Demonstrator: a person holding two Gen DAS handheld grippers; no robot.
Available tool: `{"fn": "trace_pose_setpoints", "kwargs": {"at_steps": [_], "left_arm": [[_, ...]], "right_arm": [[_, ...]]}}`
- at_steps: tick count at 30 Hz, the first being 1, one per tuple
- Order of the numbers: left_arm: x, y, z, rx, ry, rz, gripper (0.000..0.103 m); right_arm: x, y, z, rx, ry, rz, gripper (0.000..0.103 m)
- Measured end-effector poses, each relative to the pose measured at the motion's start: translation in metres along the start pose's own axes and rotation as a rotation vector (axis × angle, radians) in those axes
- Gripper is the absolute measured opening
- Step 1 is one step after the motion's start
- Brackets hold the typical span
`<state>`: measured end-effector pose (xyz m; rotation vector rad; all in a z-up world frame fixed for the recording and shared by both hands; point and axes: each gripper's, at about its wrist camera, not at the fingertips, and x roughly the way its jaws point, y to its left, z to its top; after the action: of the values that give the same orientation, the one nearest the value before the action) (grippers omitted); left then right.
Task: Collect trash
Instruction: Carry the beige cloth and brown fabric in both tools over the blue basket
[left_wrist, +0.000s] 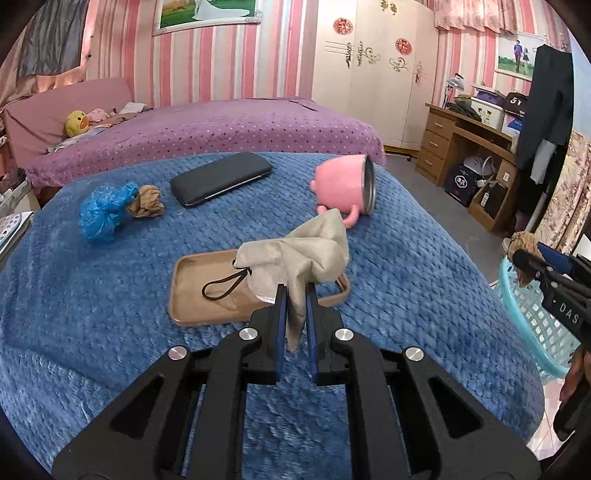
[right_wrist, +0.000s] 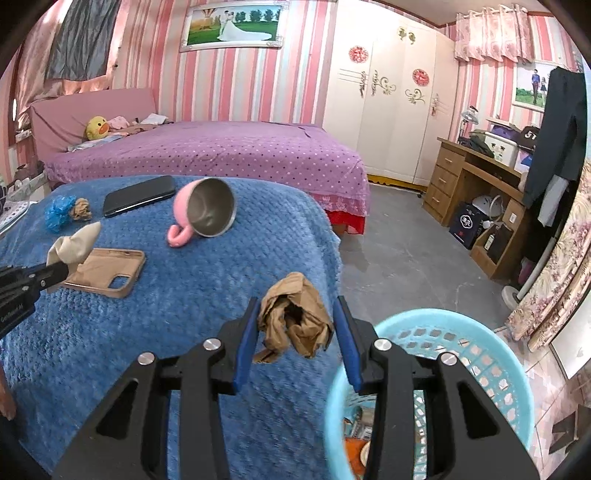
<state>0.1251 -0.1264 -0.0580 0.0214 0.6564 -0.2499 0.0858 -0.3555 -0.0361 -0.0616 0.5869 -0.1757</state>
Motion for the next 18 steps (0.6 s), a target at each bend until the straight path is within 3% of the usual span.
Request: {"fn": "trace_pose_setpoints", "kwargs": {"at_steps": [18], "left_arm": [[0.005,-0.065,-0.008,0.071,-0.019,-0.042,0.008]], "right_arm": [[-0.005,-0.084,-0.021,0.098,0.017,-0.104,0.04]]}}
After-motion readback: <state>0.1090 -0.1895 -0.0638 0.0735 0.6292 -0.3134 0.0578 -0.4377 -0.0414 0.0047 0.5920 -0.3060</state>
